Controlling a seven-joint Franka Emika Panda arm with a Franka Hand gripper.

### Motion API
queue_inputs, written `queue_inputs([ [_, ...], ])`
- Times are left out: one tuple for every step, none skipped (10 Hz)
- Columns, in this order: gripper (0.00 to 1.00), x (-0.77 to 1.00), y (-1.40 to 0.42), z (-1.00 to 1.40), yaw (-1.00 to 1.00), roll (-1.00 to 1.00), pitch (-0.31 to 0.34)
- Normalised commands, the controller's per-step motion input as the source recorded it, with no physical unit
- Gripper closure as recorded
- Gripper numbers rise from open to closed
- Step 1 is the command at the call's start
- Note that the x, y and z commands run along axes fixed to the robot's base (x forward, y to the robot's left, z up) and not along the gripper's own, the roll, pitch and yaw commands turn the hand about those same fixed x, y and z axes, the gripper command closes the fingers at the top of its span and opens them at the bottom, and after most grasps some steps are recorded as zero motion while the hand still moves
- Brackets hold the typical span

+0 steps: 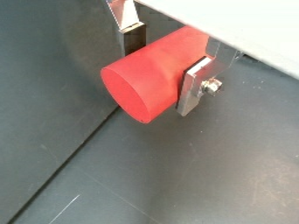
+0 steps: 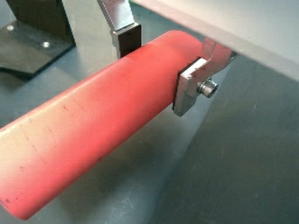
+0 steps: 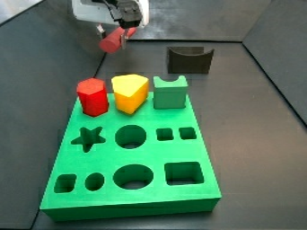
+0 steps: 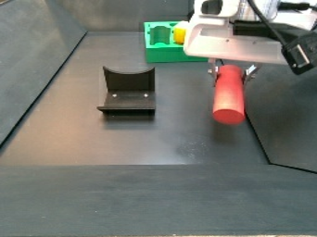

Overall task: Pick up the oval object. Move up. Place the oval object on the fixture. Regrasp the oval object. Move to above the board. Insert the oval object.
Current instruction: Place the oval object on the fixture.

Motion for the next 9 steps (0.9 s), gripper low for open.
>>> queue_inputs([
  [1.0, 0.0, 0.0, 1.0, 0.0, 0.02, 0.019],
  [1.0, -0.01, 0.0, 1.0, -0.01, 0.02, 0.029],
  [1.0, -0.02, 0.01, 1.0, -0.01, 0.03, 0.035],
  [1.0, -0.02, 0.01, 1.0, -0.02, 0.05, 0.038],
  [1.0, -0.03, 0.02, 1.0, -0.02, 0.06, 0.042],
  [1.0, -0.03, 0.02, 1.0, -0.03, 0.08, 0.046],
  [1.0, -0.03, 0.02, 1.0, -0.03, 0.09, 0.05],
  [1.0, -0.03, 0.03, 0.97, -0.02, 0.09, 0.055],
  [1.0, -0.03, 0.02, 0.83, -0.01, 0.1, 0.062],
])
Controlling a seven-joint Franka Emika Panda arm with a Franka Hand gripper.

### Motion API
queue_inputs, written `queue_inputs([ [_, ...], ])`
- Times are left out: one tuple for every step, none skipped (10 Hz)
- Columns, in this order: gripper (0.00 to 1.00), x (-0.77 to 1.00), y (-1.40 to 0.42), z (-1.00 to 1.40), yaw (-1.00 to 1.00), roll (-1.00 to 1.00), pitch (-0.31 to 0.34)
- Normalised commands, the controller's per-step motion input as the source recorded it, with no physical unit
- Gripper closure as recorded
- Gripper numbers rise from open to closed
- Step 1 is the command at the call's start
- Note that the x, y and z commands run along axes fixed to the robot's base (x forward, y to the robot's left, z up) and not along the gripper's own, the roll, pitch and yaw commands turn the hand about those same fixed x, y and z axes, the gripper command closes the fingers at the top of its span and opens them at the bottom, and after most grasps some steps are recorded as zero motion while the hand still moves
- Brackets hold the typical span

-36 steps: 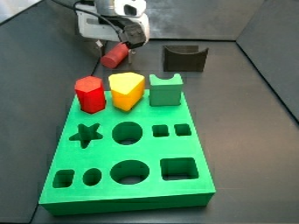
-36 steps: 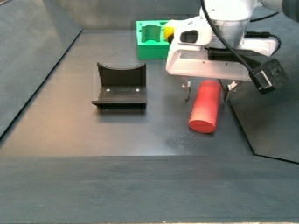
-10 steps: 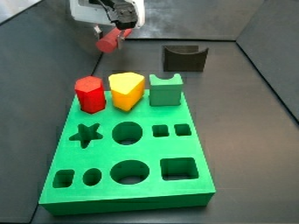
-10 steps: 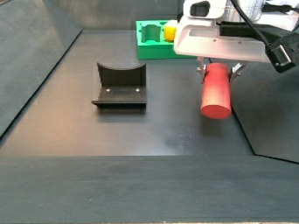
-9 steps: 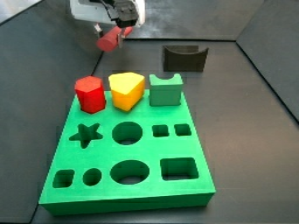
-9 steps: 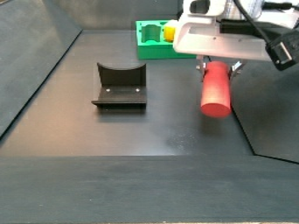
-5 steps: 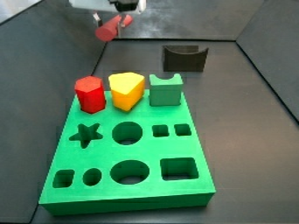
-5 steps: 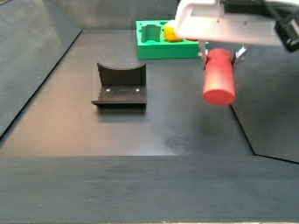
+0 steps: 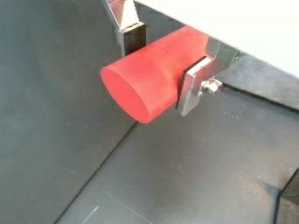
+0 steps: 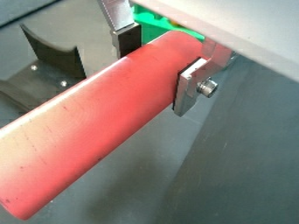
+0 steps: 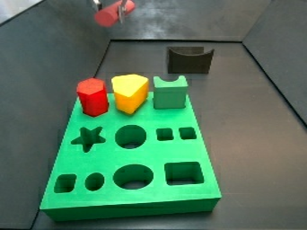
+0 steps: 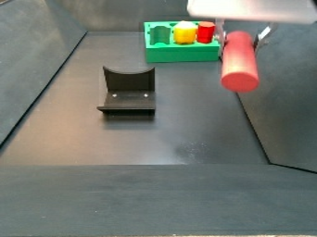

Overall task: Pick up the oval object. Move up. Place the oval object on the fixture. Regrasp the oval object. Move to above the board. Insert the oval object.
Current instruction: Place the oval object on the fixture.

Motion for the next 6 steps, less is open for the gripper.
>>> queue_inputs([
  [1.0, -0.02, 0.02, 0.66, 0.0, 0.1, 0.071],
  [1.0, -0.01, 0.02, 0.57, 0.0, 0.11, 0.076],
  [1.0, 0.0, 0.01, 0.34, 0.01, 0.1, 0.083],
  [1.0, 0.0, 0.01, 0.25, 0.02, 0.09, 0.084],
  [1.0, 1.0, -0.27, -0.08, 0.9, -0.04, -0.251],
  [1.0, 1.0, -0.27, -0.1, 0.9, -0.04, -0.253],
])
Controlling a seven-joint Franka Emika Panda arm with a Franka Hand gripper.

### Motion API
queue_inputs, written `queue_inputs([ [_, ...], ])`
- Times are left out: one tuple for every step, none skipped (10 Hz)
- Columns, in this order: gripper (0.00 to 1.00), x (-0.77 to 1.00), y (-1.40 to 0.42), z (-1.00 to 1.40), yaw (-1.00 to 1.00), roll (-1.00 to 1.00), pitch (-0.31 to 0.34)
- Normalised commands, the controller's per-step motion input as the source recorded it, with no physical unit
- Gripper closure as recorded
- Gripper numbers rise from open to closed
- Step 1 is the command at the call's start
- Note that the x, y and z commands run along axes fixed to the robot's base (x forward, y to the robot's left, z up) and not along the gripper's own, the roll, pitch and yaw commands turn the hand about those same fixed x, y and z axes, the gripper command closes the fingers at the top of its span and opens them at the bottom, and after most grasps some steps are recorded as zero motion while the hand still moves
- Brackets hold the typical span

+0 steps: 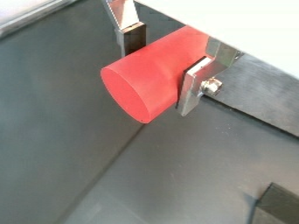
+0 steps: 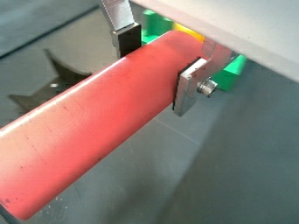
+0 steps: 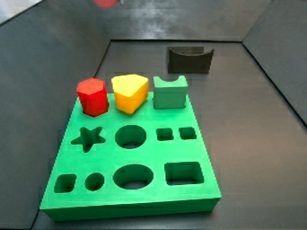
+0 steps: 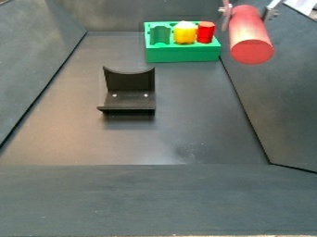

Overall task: Pick up the oval object. Move up. Place the oval object on the fixture. Regrasp the oval object. Move to above the board. Insert the oval object.
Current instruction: Place the oval object on the fixture.

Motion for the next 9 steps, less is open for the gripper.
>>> queue_inputs([
  [1.0, 1.0, -0.24, -0.1, 0.55, -0.06, -0.169],
  [1.0, 1.0, -0.22, -0.09, 0.34, -0.09, -0.095],
  [1.0, 1.0, -0.21, -0.09, 0.21, -0.1, -0.044],
  [1.0, 1.0, -0.19, -0.09, 0.11, -0.1, -0.015],
  [1.0, 1.0, -0.18, -0.09, 0.08, -0.1, 0.001],
  [1.0, 1.0, -0.17, -0.08, 0.06, -0.1, 0.009],
  [1.0, 1.0, -0.16, -0.08, 0.05, -0.1, 0.012],
  [1.0, 1.0, -0.14, -0.08, 0.04, -0.07, 0.016],
  [1.0, 1.0, -0.13, -0.07, 0.04, -0.06, 0.019],
])
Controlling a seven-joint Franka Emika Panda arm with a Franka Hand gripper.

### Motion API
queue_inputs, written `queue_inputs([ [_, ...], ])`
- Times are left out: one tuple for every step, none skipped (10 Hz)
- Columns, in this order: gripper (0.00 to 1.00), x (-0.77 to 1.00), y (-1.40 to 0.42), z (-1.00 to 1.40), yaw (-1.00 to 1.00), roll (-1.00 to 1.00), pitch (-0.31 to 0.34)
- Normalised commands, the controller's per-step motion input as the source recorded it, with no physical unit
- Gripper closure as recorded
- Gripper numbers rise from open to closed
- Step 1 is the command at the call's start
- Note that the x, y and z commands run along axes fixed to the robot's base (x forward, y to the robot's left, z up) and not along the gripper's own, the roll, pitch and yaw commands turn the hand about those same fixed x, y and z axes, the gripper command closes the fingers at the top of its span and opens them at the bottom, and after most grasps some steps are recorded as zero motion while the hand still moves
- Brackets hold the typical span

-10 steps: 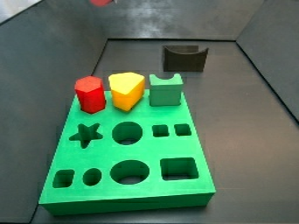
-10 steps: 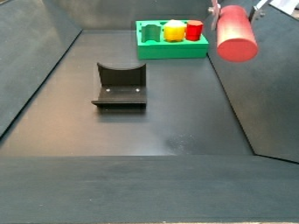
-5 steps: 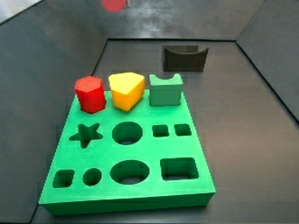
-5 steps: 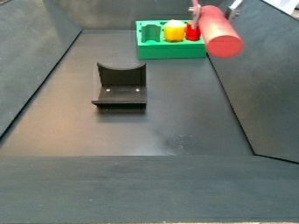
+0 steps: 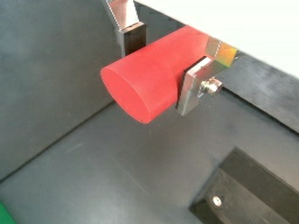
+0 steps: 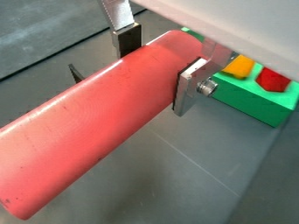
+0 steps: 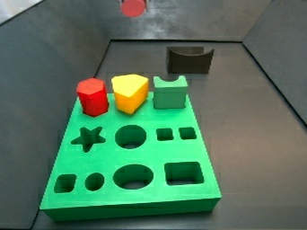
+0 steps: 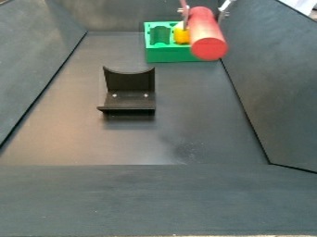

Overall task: Pick up the oval object. Move up. Place the oval object on the fixture. Regrasp the oval object. Move to above the board. Insert the oval object.
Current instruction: Place the oval object on the fixture.

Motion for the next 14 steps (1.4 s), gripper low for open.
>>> queue_inputs([
  [1.0, 1.0, -0.11, -0.07, 0.04, -0.06, 0.023],
  [1.0, 1.0, -0.11, -0.07, 0.03, -0.07, 0.026],
  [1.0, 1.0, -0.09, -0.06, 0.03, -0.07, 0.035],
  [1.0, 1.0, -0.09, -0.06, 0.03, -0.07, 0.04],
  [1.0, 1.0, -0.11, 0.13, 0.01, -1.0, 0.083],
  [1.0, 1.0, -0.1, 0.14, 0.01, -1.0, 0.087],
  [1.0, 1.0, -0.06, 0.12, -0.01, -1.0, 0.101],
  [1.0, 1.0, -0.05, 0.09, -0.01, -1.0, 0.106],
  [1.0, 1.0, -0.02, 0.07, -0.02, -1.0, 0.112],
  [1.0, 1.0, -0.02, 0.06, -0.03, -1.0, 0.116],
  [1.0, 1.0, 0.0, 0.03, -0.03, -1.0, 0.121],
  [1.0, 1.0, 0.01, 0.02, -0.04, -1.0, 0.125],
  [1.0, 1.0, 0.03, 0.01, -0.06, -1.0, 0.13],
  [1.0, 0.94, 0.03, 0.0, -0.06, -1.0, 0.132],
])
